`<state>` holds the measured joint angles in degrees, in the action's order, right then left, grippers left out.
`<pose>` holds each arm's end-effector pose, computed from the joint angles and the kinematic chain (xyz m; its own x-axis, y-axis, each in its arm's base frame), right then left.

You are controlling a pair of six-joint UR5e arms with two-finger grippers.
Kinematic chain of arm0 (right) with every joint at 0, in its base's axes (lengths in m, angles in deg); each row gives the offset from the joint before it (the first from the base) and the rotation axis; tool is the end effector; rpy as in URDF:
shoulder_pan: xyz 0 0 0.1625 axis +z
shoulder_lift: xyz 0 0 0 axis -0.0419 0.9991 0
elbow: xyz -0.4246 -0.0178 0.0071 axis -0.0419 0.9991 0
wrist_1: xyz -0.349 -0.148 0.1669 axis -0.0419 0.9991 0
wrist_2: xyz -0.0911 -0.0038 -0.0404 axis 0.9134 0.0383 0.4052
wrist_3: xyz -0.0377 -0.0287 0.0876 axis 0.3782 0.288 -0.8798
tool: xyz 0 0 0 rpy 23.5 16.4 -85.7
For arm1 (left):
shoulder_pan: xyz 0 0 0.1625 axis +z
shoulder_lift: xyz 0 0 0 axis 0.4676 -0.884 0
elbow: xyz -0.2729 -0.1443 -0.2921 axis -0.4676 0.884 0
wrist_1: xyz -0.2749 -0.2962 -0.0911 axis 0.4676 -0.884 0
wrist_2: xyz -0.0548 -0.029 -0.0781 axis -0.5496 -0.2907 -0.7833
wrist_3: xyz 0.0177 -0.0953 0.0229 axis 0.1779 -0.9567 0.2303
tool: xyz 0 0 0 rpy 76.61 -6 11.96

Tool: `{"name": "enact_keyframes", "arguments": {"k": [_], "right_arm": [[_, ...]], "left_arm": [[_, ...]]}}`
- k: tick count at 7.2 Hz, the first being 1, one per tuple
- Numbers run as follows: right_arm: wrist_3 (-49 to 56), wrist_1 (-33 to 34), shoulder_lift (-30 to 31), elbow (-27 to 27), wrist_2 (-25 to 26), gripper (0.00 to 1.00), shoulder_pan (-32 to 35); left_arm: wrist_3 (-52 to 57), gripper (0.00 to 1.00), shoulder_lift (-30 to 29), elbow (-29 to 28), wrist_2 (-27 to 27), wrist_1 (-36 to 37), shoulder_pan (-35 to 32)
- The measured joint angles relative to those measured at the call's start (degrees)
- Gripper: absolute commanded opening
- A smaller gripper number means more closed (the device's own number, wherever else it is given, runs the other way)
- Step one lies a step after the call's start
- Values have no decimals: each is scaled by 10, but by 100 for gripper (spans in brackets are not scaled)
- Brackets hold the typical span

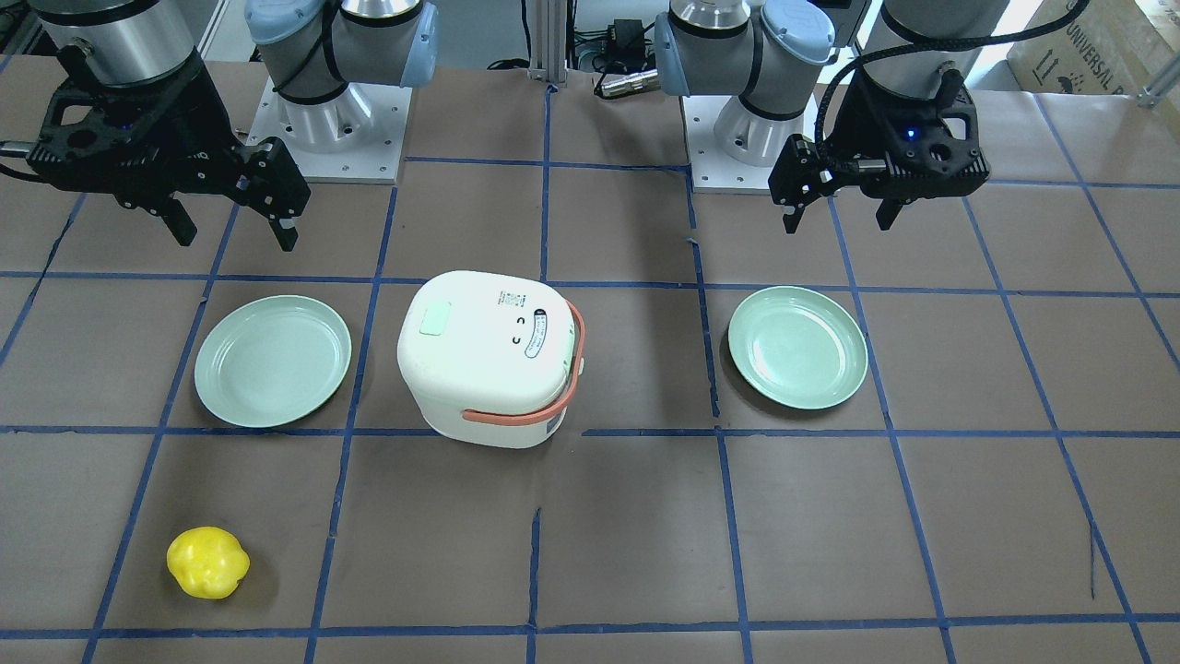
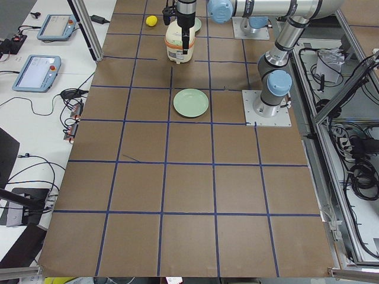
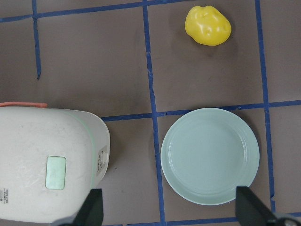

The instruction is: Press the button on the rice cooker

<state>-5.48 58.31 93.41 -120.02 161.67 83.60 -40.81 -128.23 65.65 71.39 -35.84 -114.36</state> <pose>0.1044 -0.4805 0.4915 -0.9962 0.0737 -0.0454 0.0793 0.9876 -0.1352 -0.0996 -0.4637 0.4865 -0.9979 -0.0324 -0.0555 -0.0307 0.9991 -0.0303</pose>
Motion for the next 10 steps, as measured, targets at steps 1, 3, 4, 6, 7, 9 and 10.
{"name": "enact_keyframes", "arguments": {"k": [1,3,4,6,7,9,10], "right_arm": [[0,0,1,-2,0,99,0],[-1,-1,1,-2,-5,99,0],[-1,-3,1,-2,-7,99,0],[-1,-2,1,-2,-19,49,0],[0,0,0,-2,-41,22,0],[4,1,0,-2,-84,4,2],[5,0,-1,-3,-97,5,4]], "left_arm": [[0,100,0,0,0,0,0],[0,100,0,0,0,0,0],[0,100,0,0,-1,0,0],[0,100,0,0,-1,0,0],[0,100,0,0,-1,0,0],[0,100,0,0,-1,0,0],[0,100,0,0,0,0,0]]}}
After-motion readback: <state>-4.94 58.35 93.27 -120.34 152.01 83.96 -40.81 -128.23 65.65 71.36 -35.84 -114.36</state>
